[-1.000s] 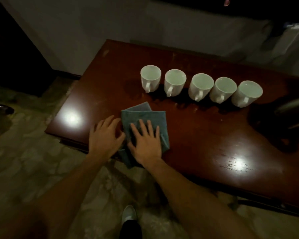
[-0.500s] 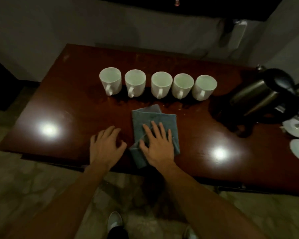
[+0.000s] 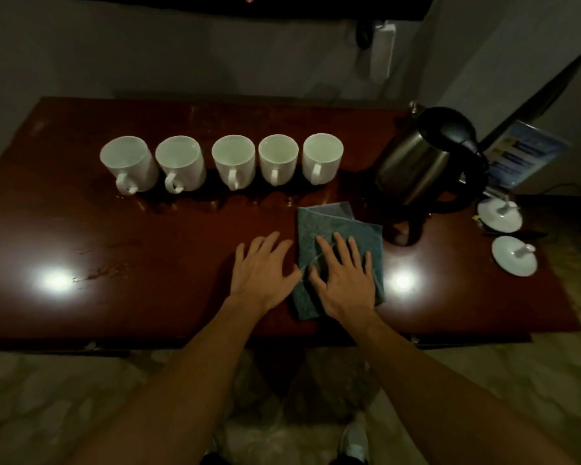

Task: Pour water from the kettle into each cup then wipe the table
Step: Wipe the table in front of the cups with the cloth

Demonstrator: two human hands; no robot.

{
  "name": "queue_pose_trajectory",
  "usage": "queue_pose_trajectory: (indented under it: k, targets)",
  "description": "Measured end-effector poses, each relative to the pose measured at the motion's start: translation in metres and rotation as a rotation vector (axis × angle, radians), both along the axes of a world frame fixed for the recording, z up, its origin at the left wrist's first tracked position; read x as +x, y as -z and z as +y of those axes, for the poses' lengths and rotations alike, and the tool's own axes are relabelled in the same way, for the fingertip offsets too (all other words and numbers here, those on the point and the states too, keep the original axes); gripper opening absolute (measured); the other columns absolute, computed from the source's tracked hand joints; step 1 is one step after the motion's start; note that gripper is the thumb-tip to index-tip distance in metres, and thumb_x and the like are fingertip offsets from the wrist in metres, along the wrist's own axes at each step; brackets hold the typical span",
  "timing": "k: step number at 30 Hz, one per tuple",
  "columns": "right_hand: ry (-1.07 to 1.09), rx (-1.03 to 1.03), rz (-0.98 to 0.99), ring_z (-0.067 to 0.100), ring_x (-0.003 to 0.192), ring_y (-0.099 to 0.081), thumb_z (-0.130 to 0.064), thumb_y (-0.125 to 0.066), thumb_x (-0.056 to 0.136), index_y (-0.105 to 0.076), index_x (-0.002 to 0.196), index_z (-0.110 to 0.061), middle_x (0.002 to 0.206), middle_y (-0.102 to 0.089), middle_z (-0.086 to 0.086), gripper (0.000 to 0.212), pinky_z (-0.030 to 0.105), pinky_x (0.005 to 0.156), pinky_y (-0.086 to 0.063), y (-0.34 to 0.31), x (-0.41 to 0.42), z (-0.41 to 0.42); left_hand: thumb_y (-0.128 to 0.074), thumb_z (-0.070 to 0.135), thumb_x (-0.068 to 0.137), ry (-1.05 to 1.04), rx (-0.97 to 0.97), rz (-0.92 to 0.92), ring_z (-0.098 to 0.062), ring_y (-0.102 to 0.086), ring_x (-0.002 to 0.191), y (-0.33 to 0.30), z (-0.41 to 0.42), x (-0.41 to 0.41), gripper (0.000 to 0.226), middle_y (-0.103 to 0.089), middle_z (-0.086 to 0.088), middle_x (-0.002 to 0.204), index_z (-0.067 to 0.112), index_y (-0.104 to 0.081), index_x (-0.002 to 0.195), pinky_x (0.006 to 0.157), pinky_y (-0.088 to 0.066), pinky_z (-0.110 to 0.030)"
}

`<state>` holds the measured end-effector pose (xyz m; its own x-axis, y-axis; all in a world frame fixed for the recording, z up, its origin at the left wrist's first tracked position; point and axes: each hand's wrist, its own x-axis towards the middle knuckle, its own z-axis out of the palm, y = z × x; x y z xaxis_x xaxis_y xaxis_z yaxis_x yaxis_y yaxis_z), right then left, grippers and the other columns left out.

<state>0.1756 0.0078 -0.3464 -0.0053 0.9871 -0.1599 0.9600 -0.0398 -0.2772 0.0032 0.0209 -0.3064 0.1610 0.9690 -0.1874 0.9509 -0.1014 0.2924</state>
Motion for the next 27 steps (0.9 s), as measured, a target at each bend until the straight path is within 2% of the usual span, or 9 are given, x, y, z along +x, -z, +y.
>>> queue_pose_trajectory:
  k: [4, 8, 14, 27]
  targets:
    - [0.021, -0.027, -0.003, 0.021, 0.157, 0.007, -0.061, -0.032, 0.101, -0.008, 0.16, -0.041, 0.171, -0.002, -0.004, 0.067, 0.046, 0.126, 0.006, -0.003, 0.021, -0.004, -0.042, 0.055, 0.092, 0.045, -0.024, -0.013, -0.021, -0.019, 0.147, 0.003, 0.002, 0.012, 0.062, -0.021, 0.003, 0.162, 0.032, -0.032, 0.149, 0.119, -0.014, -0.052]
    - [-0.055, -0.086, 0.017, 0.021, 0.158, 0.005, -0.057, -0.034, 0.102, -0.007, 0.161, -0.039, 0.171, -0.001, -0.004, 0.067, 0.043, 0.126, 0.001, -0.013, 0.039, -0.004, -0.043, 0.057, 0.092, 0.075, -0.05, -0.001, -0.022, -0.017, 0.147, 0.006, 0.001, 0.025, 0.064, -0.019, 0.002, 0.162, 0.033, -0.03, 0.15, 0.119, -0.013, -0.054]
    - [-0.094, -0.154, 0.034, 0.022, 0.157, 0.009, -0.06, -0.04, 0.1, -0.005, 0.161, -0.04, 0.171, 0.005, -0.004, 0.073, 0.045, 0.125, 0.003, -0.013, 0.043, -0.001, -0.044, 0.057, 0.093, 0.114, -0.09, 0.032, -0.022, -0.011, 0.149, -0.002, 0.009, 0.04, 0.068, -0.012, 0.003, 0.164, 0.032, -0.023, 0.153, 0.119, -0.009, -0.054]
    - [-0.228, -0.276, 0.06, 0.023, 0.157, 0.008, -0.059, -0.044, 0.1, -0.006, 0.162, -0.034, 0.171, 0.008, -0.002, 0.076, 0.046, 0.126, -0.003, -0.028, 0.062, 0.011, -0.047, 0.049, 0.095, 0.167, -0.1, 0.046, -0.022, -0.013, 0.149, -0.005, 0.016, 0.065, 0.062, -0.017, 0.003, 0.163, 0.031, -0.029, 0.151, 0.12, -0.009, -0.053]
